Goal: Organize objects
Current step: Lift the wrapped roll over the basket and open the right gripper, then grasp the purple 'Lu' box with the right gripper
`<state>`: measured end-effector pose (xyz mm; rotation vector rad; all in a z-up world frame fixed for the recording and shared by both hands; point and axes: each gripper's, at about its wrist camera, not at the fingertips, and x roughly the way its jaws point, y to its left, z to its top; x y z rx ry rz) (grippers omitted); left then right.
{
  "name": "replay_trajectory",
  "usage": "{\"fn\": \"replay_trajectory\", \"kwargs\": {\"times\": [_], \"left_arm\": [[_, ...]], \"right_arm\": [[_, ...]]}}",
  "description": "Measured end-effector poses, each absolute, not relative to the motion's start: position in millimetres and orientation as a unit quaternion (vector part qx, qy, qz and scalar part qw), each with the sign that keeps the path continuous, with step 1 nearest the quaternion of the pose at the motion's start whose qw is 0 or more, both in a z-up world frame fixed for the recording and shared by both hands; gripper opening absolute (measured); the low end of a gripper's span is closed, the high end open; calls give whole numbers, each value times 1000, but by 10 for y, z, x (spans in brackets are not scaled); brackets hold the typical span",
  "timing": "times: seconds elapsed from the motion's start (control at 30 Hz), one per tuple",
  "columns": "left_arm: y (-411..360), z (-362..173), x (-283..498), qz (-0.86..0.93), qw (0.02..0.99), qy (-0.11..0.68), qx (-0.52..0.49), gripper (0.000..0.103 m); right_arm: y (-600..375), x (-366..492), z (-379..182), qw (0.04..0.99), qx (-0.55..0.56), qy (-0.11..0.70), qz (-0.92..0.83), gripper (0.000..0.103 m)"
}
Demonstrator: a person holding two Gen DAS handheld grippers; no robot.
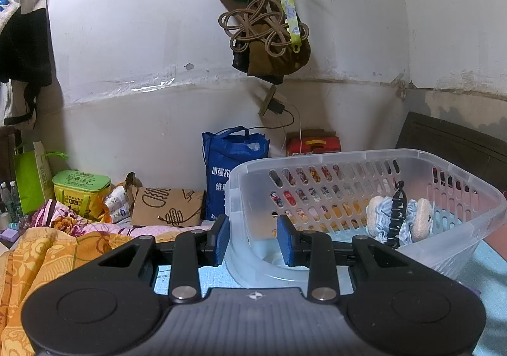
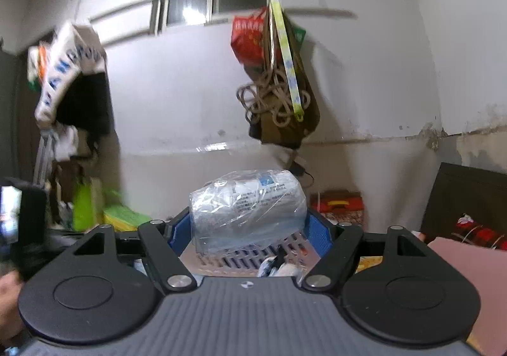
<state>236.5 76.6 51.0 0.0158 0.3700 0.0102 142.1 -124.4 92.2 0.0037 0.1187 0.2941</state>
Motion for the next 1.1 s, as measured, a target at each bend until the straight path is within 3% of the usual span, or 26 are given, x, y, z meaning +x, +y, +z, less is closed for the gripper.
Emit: {"fn": "replay_trajectory", "kwargs": {"times": [0.2,0.27,0.3,0.33,0.6,0.9,1.1], "left_arm": [[755,510,2365,5,983,186,8,36],[749,508,2365,5,983,186,8,36],[749,512,2376,5,982,187,9,36],[747,513,2374,5,982,187,9,36],[748,522,2381,2,982,187,8,37],[746,517,2379,2,982,188,8,37],[750,515,2365,3,982,187,9,37]], "right_arm": [[-1095,1842,804,985,-20,100,137,76],[-1054,1878,758,983,-20,96,152,85],[-1027,1879,745,983,-27,97,152,102],[-1018,1850,738,987,-31,93,131,103],[-1601,1236,506,987,44,67,137,103],[-1656,1422,-148,965,30,235,112,103],[-1594,1475,-143,963,8,237,129,99]]}}
